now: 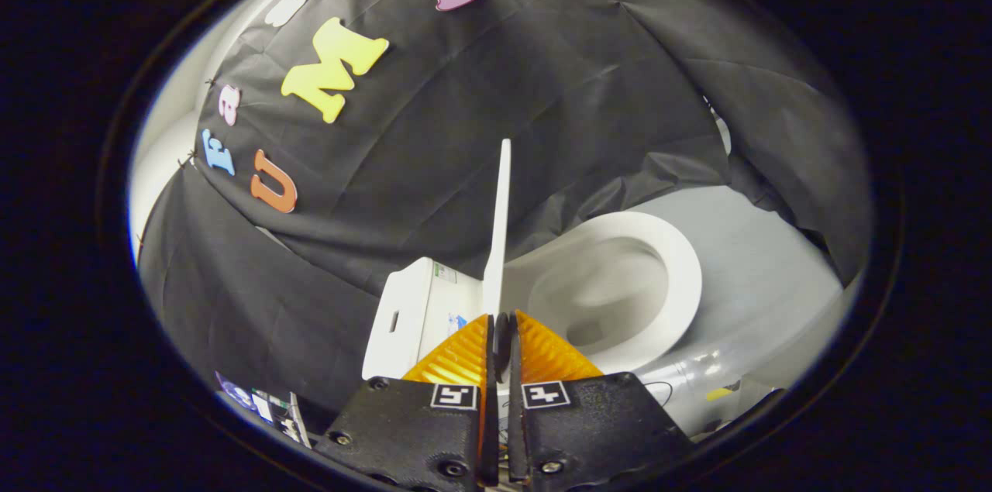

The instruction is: Open the toilet lid.

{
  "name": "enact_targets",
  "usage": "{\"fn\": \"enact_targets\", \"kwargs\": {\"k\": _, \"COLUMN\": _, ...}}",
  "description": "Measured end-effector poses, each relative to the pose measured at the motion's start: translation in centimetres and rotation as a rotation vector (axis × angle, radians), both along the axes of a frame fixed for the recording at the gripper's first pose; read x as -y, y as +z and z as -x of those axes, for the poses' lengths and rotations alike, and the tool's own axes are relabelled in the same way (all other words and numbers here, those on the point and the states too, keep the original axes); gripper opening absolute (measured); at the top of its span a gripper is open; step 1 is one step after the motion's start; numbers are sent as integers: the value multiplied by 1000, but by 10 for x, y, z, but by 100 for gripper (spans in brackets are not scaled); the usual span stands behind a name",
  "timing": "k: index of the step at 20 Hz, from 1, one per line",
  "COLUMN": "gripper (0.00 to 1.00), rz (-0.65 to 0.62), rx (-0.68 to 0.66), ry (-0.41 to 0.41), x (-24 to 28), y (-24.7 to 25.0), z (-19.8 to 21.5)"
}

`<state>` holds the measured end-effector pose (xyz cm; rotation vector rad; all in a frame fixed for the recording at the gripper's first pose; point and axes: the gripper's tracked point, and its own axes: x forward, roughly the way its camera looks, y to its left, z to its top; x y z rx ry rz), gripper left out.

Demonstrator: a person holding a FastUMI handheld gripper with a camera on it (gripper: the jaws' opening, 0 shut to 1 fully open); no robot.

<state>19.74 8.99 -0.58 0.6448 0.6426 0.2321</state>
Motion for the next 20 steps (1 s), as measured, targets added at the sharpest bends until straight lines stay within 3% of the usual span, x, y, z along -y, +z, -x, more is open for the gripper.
{"fn": "enact_targets", "kwargs": {"k": 5, "gripper": 8, "rz": 121, "rx": 16, "ry": 6, "x": -17, "y": 9, "z": -1}}
{"fn": "enact_targets", "kwargs": {"k": 20, "gripper": 10, "rz": 304, "rx": 70, "ry": 37, "x": -71, "y": 43, "z": 2}}
